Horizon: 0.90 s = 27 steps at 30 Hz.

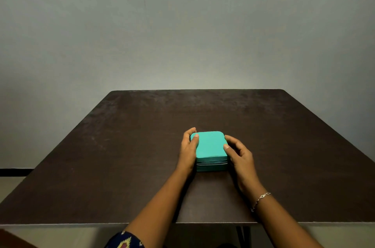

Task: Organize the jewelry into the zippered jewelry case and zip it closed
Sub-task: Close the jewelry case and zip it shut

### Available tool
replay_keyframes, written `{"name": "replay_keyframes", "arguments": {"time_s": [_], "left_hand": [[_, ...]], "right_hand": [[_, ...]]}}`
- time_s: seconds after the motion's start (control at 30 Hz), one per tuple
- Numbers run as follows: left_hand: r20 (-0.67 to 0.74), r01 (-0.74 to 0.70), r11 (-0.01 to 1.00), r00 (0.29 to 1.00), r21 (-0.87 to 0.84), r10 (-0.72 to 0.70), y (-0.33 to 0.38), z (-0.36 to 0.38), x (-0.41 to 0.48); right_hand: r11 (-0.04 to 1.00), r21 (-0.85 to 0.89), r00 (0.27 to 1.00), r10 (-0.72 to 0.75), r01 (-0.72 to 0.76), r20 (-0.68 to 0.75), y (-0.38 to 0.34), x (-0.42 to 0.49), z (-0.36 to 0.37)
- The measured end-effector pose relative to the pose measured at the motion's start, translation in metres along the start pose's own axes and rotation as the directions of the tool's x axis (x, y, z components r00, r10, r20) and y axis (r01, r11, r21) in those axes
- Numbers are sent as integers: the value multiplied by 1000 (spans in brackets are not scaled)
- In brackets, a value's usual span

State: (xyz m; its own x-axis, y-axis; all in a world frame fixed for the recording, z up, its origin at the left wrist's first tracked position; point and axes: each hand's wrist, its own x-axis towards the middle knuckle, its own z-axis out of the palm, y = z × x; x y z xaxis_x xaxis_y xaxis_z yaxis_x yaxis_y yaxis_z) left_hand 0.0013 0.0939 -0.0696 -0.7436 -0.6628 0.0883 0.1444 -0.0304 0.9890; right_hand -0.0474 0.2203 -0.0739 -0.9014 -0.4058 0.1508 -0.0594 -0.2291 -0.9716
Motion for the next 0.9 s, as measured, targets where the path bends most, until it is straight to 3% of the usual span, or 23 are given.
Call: {"name": "replay_keyframes", "arguments": {"time_s": [0.13,0.23,0.43,0.6,0.9], "left_hand": [[-17,-8,997,1000,75,9,3,-13,19],[116,-2,983,993,182,-20,4,-22,30],[308,-61,941,950,333,-48,15,-30,43],[374,-155,822,924,548,-76,17,-34,56],[375,-229,708,925,668,-54,23,-38,51]], "right_hand": [[988,-149,998,-28,35,53,1,0,-2],[952,-299,992,-26,63,126,1,-6,-4],[755,-609,946,-46,244,321,-3,-9,-9],[671,-681,940,-70,292,334,-4,-9,-9],[637,-709,943,-94,303,319,-6,-12,-9]]}}
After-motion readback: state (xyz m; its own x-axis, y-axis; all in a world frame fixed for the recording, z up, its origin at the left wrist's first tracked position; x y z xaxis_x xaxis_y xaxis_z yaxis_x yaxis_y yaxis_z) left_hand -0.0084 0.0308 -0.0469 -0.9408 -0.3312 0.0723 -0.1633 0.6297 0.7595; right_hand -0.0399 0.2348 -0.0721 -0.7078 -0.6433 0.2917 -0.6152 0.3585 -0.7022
